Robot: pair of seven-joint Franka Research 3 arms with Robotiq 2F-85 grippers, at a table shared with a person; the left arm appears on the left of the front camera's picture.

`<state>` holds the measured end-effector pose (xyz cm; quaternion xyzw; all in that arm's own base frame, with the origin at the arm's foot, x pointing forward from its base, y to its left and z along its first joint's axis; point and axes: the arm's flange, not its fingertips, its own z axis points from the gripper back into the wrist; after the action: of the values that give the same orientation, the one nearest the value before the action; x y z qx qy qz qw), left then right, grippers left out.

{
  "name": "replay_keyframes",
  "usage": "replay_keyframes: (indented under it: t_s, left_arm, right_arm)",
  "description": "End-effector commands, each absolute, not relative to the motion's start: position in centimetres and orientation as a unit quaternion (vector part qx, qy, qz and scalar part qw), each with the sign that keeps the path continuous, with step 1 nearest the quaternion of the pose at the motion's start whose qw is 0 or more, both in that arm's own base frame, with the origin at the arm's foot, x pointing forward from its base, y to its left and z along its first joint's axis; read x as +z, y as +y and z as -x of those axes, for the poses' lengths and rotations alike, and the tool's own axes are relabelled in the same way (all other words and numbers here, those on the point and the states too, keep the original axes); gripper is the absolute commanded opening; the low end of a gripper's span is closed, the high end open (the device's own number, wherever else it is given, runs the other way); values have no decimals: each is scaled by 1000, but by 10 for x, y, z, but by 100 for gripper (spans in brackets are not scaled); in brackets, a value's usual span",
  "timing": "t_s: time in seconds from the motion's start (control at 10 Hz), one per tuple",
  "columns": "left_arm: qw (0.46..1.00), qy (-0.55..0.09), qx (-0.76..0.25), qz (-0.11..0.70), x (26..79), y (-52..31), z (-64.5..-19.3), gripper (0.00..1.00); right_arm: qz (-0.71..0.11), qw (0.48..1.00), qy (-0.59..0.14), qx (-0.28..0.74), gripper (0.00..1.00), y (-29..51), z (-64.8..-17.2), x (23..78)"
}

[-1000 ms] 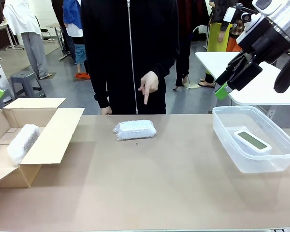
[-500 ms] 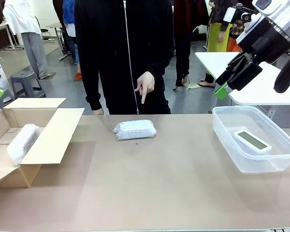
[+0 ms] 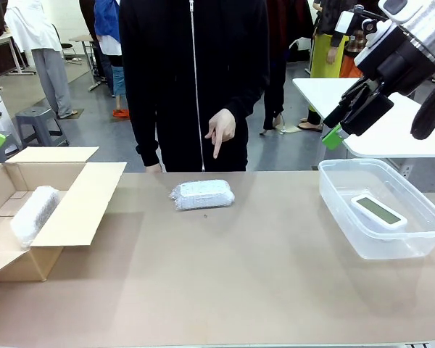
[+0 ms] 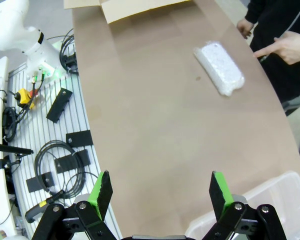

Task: Separate and place wrapped and unwrapped clocks.
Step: Pick up the Digital clock indicated by the person.

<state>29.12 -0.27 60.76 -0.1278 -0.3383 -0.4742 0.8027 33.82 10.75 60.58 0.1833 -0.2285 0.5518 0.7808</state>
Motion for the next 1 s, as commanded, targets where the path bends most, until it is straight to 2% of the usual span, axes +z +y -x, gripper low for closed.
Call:
replay_keyframes:
  t_s: [0.0,0.3,0.4,0.6,0.7,0.9]
  left_arm:
    - [808,-333,-469,127,610,-4,-290,100]
    - [803,-338,-474,128,608,-3,-291,100]
    - [781,-310,-532,100,616,-24,-323,100]
    - [695,-254,-665,100,620,-104,-392,100]
    - [667,-230,-703,93,612,-151,-413,100]
    - [648,-220,-727,62,584,-226,-439,100]
  right_arm:
    - [-192,776,-232,554,100,107,-339,605]
    - [-192,776,-232,554,100,107,-339,605]
    - [-192,776,-232,554,100,107,-339,605]
    - [-192,776,-232,554,100,107,-339,605]
    - [-192,776,-232,554,100,107,-339,605]
    - [-192,776,-232,554,100,107,-339,605]
